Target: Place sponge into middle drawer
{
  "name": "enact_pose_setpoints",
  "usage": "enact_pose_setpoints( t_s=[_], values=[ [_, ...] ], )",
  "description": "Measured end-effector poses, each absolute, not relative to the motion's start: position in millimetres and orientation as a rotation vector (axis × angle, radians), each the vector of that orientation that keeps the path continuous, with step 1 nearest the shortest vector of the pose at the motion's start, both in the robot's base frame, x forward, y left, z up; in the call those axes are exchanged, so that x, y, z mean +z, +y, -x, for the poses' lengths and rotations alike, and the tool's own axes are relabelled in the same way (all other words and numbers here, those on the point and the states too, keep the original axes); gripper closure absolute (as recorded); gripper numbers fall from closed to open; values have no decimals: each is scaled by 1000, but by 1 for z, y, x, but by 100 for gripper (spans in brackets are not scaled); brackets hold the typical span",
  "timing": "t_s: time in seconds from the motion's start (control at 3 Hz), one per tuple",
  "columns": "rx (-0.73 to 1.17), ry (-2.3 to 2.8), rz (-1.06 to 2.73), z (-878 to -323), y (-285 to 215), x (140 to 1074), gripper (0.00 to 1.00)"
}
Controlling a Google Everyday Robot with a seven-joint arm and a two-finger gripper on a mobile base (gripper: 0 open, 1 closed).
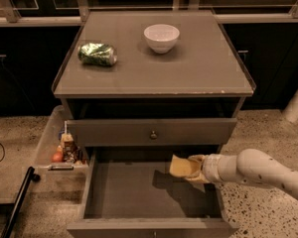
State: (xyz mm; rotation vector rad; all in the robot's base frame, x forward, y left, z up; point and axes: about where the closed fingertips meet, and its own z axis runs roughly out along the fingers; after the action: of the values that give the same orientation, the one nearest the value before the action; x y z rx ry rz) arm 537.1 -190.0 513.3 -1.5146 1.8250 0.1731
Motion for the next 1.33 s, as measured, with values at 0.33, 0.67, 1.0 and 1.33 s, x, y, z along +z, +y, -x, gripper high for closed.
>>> enact_pose_setpoints(
  t_s=[0.33, 0.67, 1.0, 1.33],
  values=[
    [209, 1845, 1469, -549, -179, 469, 100],
    [255, 1867, 1456, -558, -165, 422, 100],
    [317, 1892, 1436, -564, -155, 387, 100],
    [321, 1894, 1433, -564, -155, 384, 81]
  ],
)
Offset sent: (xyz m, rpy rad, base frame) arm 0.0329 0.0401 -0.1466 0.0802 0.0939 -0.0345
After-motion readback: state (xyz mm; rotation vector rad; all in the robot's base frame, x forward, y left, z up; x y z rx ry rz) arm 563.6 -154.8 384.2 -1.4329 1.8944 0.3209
